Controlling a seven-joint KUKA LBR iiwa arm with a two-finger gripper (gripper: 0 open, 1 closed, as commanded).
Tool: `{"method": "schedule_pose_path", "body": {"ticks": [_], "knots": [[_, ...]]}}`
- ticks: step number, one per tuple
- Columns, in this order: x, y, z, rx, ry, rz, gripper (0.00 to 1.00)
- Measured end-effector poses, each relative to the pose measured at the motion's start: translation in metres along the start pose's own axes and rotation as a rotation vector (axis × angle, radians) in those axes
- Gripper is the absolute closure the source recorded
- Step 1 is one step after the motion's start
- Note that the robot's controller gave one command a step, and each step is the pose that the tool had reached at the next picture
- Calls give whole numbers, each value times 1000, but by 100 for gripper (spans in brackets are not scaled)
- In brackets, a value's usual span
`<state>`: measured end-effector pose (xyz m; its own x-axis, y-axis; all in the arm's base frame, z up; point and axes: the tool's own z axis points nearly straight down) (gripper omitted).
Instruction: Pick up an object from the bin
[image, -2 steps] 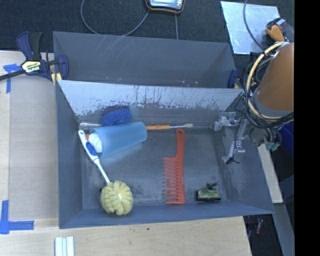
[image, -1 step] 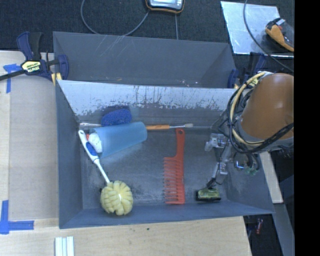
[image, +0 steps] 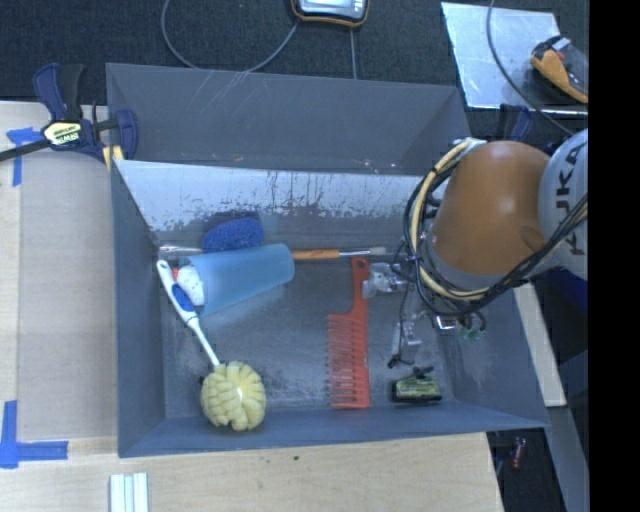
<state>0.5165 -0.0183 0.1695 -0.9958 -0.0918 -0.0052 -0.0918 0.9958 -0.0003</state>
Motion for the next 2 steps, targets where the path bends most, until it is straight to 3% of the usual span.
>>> {"method": "schedule_pose_path", "body": {"ticks": [1, 2], "knots": [[-16, 66, 41, -1, 5, 23, 0], [-13, 27, 90, 5, -4, 170, 0]]}}
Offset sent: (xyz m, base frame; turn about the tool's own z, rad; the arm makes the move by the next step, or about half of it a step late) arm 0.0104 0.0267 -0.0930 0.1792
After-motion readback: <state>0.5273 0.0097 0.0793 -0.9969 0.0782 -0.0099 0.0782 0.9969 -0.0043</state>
